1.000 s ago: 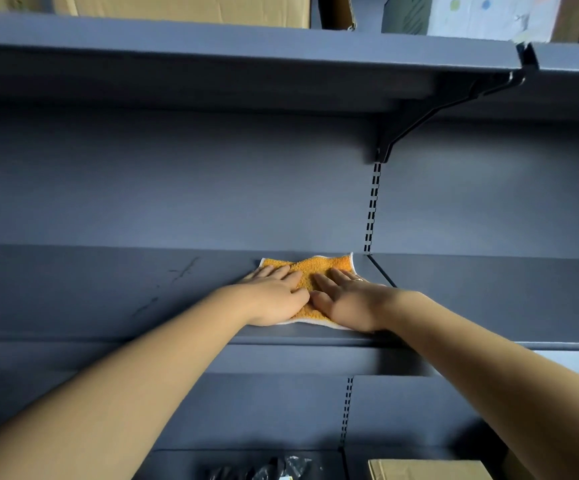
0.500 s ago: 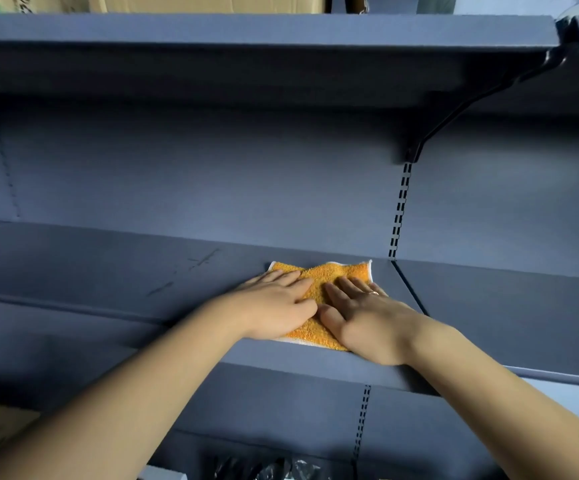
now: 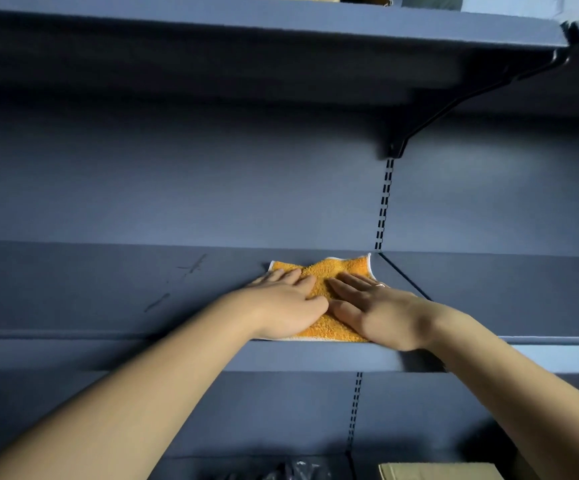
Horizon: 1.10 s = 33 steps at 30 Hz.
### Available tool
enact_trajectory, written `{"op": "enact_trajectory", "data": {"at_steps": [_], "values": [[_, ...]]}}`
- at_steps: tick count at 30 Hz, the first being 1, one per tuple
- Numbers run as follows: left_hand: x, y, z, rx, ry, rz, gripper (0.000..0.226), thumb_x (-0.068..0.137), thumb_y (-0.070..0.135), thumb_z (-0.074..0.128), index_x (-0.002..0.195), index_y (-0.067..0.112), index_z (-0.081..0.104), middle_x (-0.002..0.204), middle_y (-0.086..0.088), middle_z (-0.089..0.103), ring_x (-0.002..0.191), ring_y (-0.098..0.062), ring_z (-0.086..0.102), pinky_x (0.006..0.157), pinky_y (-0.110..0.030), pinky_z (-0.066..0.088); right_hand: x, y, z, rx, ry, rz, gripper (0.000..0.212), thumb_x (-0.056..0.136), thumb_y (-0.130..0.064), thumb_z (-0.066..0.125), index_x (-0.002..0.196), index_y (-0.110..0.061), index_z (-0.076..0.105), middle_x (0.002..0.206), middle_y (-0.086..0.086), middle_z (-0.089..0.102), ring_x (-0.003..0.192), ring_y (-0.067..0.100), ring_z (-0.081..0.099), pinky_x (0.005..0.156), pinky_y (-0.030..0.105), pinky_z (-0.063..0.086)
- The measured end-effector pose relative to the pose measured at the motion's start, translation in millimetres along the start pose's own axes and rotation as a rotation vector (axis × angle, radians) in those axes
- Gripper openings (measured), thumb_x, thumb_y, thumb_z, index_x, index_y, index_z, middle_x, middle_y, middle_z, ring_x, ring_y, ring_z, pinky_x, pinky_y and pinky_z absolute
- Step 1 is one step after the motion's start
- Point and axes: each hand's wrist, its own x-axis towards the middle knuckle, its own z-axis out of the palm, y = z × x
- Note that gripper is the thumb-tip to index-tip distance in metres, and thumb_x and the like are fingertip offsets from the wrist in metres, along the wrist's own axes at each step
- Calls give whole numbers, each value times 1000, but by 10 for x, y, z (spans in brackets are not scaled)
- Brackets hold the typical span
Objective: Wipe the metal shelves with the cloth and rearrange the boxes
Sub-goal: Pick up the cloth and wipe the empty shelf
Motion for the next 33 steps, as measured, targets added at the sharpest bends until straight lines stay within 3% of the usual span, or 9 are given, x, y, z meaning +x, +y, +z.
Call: {"op": "enact_trajectory", "data": {"at_steps": [8,15,18,22,25,30,33], "values": [[-111,-624,-63,21,-9,82,65,102,54,13,162,31,0,169,7,-10,155,-18,-12,125,-41,-4,150,-688,17,14,21,112,58,107,-54,16,161,-37,6,169,-12,-3,155,8,-8,127,36,-4],[-276,-1290,-151,40,-24,49,67,102,55,10,161,29,-5,169,3,-13,155,-24,-13,125,-45,-4,493,-1340,32,6,15,119,58,109,-49,18,163,-30,7,170,-8,-2,156,9,-8,127,36,-4],[-265,-1261,-124,48,1,47,67,103,53,11,162,24,-3,169,-2,-12,155,-28,-11,126,-46,-3,479,-1349,16,20,29,132,56,110,-47,19,162,-32,9,169,-13,0,155,6,-7,126,33,-5],[-274,-1233,-112,50,6,34,68,103,52,11,162,22,-3,169,-4,-11,155,-29,-10,126,-47,-3,498,-1322,53,18,32,139,71,98,-63,16,162,-32,8,170,-9,0,156,8,-5,128,39,2],[-296,-1241,-119,43,5,40,67,103,52,10,162,23,-3,169,-4,-11,155,-29,-11,126,-48,-2,473,-1324,56,45,54,145,59,107,-53,23,162,-35,10,170,-11,2,155,6,-4,128,38,1],[-327,-1231,-110,28,23,35,66,103,53,10,162,26,-3,169,-1,-11,155,-26,-12,126,-47,-3,432,-1347,31,29,38,108,57,109,-46,20,162,-30,9,170,-9,0,155,7,-6,127,34,-2],[-303,-1251,-113,31,25,33,66,102,53,10,162,28,-2,169,2,-10,155,-23,-12,126,-46,-2,439,-1324,29,17,28,141,57,110,-43,17,163,-21,14,171,0,-2,157,17,-7,127,36,-2]]}}
